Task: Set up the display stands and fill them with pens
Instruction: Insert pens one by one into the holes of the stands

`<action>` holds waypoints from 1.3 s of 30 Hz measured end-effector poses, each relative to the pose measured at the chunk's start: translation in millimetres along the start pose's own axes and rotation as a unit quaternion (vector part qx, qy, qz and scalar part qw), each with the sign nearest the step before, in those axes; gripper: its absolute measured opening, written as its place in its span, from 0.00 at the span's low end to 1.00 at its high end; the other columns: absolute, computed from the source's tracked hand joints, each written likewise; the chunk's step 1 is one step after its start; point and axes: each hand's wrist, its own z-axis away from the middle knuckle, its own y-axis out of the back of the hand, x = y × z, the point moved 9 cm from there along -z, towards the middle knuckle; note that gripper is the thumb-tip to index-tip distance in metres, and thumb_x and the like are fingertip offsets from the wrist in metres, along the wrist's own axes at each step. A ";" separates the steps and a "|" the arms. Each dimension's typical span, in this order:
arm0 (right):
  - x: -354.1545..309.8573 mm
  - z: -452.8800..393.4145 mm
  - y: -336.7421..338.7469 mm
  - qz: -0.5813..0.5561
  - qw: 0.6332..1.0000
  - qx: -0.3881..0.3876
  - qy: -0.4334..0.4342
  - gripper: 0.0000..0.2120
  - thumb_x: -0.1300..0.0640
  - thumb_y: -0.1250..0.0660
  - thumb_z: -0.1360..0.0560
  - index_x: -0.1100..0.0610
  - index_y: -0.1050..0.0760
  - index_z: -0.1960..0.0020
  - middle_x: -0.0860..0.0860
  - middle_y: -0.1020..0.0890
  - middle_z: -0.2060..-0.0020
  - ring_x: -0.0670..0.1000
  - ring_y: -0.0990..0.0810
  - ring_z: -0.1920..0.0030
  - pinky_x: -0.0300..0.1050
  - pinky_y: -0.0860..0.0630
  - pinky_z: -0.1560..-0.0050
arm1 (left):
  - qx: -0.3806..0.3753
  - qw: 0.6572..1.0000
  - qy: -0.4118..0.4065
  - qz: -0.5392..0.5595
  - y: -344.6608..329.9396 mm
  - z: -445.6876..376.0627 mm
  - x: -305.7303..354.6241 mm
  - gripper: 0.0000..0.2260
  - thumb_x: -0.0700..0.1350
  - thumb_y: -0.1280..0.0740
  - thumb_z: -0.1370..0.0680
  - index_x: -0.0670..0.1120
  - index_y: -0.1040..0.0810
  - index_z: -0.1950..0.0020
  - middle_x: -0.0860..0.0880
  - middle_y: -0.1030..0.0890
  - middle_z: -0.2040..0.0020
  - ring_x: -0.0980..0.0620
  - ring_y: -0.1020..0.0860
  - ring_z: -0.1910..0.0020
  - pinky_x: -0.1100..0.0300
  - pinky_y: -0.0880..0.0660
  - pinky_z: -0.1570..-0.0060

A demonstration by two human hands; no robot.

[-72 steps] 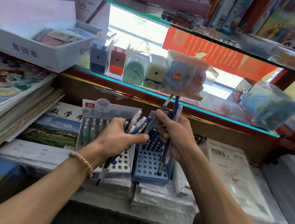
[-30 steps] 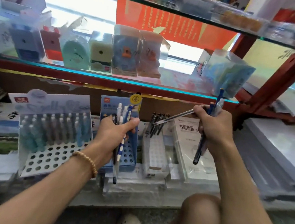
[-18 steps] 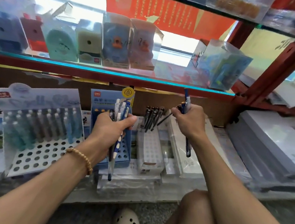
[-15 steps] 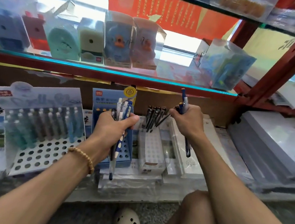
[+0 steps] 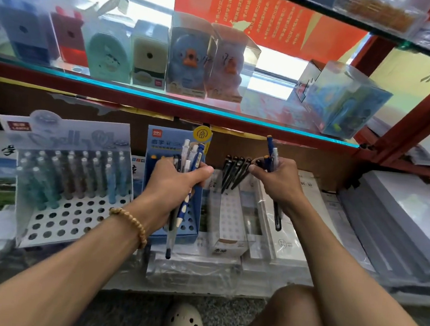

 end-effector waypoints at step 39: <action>-85.0 83.8 -116.7 -0.107 0.867 -0.487 -0.005 0.09 0.71 0.39 0.21 0.64 0.22 0.46 0.56 0.17 0.61 0.44 0.30 0.78 0.35 0.33 0.77 | 0.086 0.980 -0.051 0.170 59.8 23.8 46.8 0.05 0.40 0.30 0.23 0.38 0.21 0.55 0.47 0.24 0.71 0.58 0.30 0.82 0.67 0.34 0.81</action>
